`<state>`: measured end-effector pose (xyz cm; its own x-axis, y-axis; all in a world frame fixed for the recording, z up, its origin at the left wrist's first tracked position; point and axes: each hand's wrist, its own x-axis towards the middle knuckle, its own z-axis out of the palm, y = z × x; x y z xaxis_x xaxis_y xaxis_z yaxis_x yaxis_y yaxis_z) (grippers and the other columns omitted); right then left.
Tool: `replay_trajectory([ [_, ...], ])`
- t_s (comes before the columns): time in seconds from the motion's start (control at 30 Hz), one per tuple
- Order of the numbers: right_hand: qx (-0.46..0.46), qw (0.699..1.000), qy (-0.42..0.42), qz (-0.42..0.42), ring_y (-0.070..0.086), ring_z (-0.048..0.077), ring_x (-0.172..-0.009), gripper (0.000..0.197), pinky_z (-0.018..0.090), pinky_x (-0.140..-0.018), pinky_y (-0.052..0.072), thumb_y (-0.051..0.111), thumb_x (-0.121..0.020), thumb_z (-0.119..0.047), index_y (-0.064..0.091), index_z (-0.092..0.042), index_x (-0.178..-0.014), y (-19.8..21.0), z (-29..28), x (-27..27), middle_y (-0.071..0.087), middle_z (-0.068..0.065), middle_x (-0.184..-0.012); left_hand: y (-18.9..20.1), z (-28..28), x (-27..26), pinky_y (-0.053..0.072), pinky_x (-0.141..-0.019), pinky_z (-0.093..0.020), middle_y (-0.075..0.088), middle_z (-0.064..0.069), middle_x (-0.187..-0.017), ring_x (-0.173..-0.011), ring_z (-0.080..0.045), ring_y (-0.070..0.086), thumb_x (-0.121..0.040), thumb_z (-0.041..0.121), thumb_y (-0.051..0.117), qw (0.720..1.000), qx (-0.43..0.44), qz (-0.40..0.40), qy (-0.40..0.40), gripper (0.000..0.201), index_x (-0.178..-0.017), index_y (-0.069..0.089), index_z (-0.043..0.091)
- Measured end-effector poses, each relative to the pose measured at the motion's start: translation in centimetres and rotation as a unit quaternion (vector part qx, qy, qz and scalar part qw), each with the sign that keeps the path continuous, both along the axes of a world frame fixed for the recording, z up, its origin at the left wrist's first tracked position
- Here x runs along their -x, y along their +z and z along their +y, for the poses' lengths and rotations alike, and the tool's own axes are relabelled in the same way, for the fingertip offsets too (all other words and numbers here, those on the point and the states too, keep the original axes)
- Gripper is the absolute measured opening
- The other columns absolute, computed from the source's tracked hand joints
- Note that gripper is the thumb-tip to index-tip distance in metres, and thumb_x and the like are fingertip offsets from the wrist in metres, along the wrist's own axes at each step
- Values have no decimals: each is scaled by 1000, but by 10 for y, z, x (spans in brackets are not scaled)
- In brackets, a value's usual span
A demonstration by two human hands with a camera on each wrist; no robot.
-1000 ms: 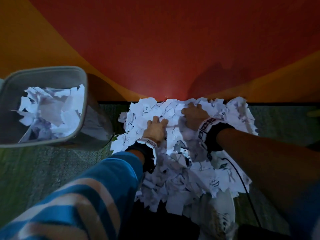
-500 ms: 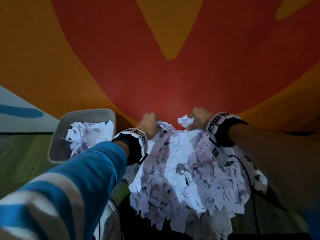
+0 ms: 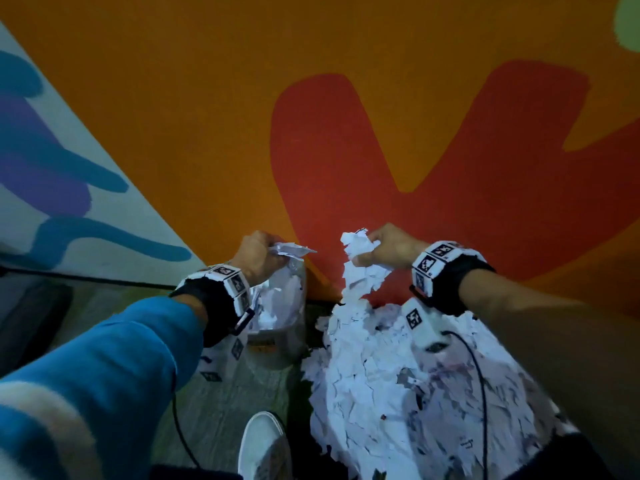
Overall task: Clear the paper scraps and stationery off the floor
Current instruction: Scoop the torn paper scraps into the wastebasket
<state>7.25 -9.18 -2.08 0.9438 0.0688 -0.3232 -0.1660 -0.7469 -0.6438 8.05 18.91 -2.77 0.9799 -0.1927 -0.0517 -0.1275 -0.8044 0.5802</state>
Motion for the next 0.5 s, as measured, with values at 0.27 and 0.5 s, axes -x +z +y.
replay_trajectory([
  [0.27, -109, 994, -33, 0, 51, 14, -73, 62, 24, -55, 34, 86, -68, -44, 66, -6, -112, -24, 112, -12, 59, 5, -94, -18, 67, 7, 31, -39, -14, 49, 4, -58, -51, -8, 45, -84, 15, 75, 990, 4, 27, 137, 15, -78, 64, 7],
  [0.5, -130, 991, 7, 5, 70, 28, -96, 49, 48, -87, 57, 80, -78, -40, 69, -6, -112, -50, 177, -20, 71, 11, -111, -40, 87, 4, 44, -53, -22, 70, -9, -98, -77, -19, 62, -85, 25, 73, 987, -28, 126, 99, 32, -113, 69, 11],
])
